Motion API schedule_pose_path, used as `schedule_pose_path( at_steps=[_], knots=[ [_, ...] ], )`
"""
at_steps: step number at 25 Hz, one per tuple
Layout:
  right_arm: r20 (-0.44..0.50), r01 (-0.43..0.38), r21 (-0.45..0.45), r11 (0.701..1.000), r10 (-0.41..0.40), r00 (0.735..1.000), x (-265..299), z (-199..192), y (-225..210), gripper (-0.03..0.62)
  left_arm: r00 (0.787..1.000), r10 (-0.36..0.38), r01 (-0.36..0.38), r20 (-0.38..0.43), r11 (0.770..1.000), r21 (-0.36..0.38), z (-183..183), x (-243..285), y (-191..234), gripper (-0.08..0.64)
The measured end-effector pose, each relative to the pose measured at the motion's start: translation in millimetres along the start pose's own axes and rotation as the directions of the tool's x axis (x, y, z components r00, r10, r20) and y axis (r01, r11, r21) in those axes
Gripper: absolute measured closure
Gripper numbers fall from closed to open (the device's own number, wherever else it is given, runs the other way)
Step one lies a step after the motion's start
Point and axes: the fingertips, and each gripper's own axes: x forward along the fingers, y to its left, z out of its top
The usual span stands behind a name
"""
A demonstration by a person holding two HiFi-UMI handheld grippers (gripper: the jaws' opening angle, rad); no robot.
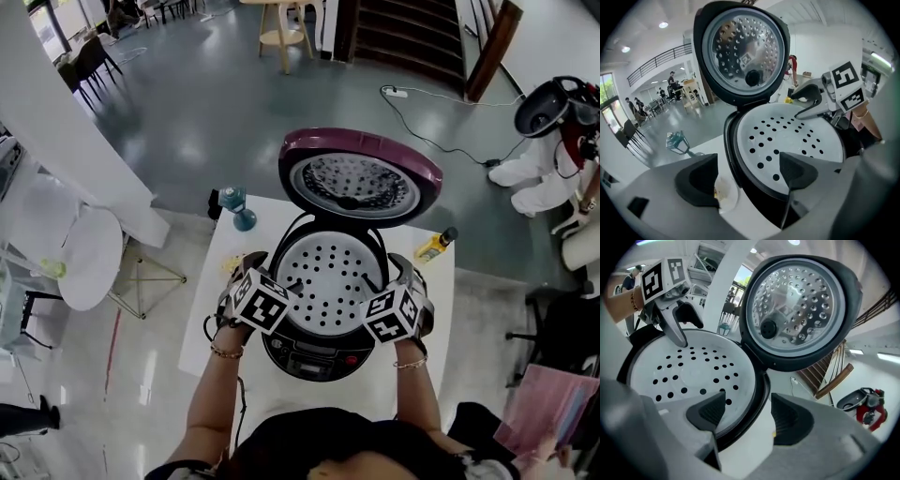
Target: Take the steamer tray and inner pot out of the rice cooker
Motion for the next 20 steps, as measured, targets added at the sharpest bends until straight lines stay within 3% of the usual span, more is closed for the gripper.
schedule_pose_path(
  at_steps=[5, 7, 8, 11, 20],
  knots=[
    [-0.032, -0.016, -0.023, 1.000, 0.015, 0.999, 5.6, 0.4, 5.2, 0.304, 0.995, 0.044, -0.044, -0.087, 0.999, 0.007, -9.9, 10.1, 7.7, 0.170],
    [-0.033, -0.043, -0.019, 0.999, 0.042, 0.999, 6.5, 0.0, 9.6, 0.364, 0.996, 0.028, -0.030, -0.085, 0.999, -0.012, -9.3, 10.5, 6.9, 0.197],
    [-0.030, -0.050, -0.012, 0.999, 0.050, 0.998, 6.4, -0.1, 11.0, 0.395, 0.996, 0.020, -0.022, -0.082, 0.999, -0.023, -8.8, 10.5, 6.0, 0.257],
    [-0.016, -0.051, 0.021, 0.999, 0.051, 0.999, 3.9, -0.5, 10.5, 0.420, 0.997, 0.026, -0.029, -0.073, 0.999, -0.046, -7.3, 9.2, 6.6, 0.318],
    [0.099, 0.010, 0.077, 0.997, -0.017, 0.995, -16.2, 17.6, 2.7, 0.470, 0.999, 0.025, -0.028, -0.038, 0.997, -0.079, -3.0, -2.6, 7.4, 0.371]
  ],
)
